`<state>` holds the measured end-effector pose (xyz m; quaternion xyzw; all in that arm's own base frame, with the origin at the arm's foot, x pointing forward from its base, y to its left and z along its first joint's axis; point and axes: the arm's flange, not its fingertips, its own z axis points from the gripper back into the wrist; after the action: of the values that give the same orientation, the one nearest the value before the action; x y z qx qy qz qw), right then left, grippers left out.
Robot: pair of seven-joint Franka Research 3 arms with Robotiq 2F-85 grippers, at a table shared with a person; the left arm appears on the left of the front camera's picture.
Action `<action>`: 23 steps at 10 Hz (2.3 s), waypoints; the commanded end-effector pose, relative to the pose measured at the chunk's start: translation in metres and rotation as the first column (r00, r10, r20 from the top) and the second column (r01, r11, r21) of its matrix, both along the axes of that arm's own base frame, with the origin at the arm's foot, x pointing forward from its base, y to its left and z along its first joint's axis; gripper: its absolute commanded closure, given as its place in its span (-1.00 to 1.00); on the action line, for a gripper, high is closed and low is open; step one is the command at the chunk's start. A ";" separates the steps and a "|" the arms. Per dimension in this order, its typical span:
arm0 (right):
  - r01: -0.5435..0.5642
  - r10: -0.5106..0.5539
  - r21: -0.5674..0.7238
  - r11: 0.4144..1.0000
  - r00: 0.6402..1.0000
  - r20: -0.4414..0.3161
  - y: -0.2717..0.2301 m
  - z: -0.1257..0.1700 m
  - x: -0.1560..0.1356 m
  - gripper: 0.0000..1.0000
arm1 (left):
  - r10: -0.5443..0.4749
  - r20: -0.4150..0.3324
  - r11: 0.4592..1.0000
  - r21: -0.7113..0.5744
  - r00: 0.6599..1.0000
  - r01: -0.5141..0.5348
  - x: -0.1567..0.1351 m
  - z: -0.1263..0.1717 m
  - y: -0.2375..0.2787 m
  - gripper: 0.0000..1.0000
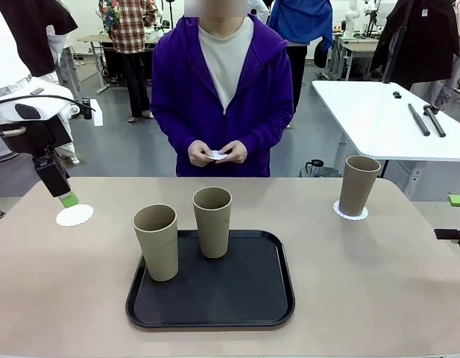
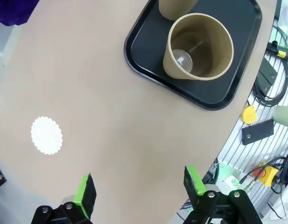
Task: Place coasters on the table and set cups on them.
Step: Take one Reusable plastic cup from the Flat Tray and place it on a coaster set by the human.
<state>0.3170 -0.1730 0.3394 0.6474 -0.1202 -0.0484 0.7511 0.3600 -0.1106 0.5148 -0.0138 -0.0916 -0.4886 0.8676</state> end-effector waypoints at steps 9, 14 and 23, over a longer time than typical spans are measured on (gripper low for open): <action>0.001 -0.001 0.008 1.000 1.000 0.008 0.000 0.001 0.000 -1.00 | -0.476 0.255 0.260 -0.874 0.842 0.411 0.085 -0.148 0.090 -1.00; 0.001 -0.001 0.008 1.000 1.000 0.008 0.000 0.001 0.000 -1.00 | -0.398 0.342 0.226 -0.863 0.851 0.452 0.083 -0.215 0.089 -1.00; 0.001 -0.001 0.008 1.000 1.000 0.008 0.000 0.001 0.000 -1.00 | -0.415 0.329 0.223 -0.867 0.848 0.445 0.081 -0.230 0.087 -1.00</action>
<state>0.3166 -0.1735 0.3393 0.6475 -0.1206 -0.0492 0.7508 0.4422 -0.0199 0.2907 -0.5180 -0.3390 -0.5684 0.5420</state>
